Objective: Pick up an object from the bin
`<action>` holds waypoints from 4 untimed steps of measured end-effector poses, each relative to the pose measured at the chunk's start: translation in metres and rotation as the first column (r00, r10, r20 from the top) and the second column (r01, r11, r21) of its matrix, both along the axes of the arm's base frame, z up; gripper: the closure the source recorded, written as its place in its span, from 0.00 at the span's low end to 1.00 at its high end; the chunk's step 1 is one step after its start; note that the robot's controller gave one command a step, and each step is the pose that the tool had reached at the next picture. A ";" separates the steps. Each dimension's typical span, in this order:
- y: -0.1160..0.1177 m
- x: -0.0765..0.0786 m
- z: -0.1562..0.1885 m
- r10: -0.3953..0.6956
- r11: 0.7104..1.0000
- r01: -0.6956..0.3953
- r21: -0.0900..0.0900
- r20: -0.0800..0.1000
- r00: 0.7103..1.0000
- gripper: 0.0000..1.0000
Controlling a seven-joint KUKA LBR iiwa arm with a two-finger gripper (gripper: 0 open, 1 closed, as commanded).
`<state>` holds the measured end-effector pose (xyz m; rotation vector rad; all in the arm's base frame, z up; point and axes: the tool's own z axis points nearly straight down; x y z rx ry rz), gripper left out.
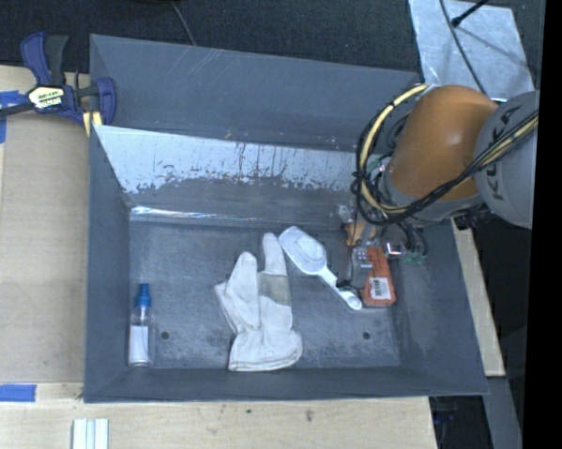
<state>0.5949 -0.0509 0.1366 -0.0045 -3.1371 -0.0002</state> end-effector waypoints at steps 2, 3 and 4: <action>0.019 0.028 -0.045 0.043 0.999 -0.043 -0.002 0.014 0.999 0.00; 0.024 0.023 -0.071 -0.042 0.999 0.042 0.002 0.004 0.999 0.00; 0.046 0.021 -0.064 -0.241 0.971 0.241 0.000 0.006 0.971 0.00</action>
Offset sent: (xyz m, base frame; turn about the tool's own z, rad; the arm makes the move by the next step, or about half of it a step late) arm 0.0299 0.0248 -0.0594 -0.0553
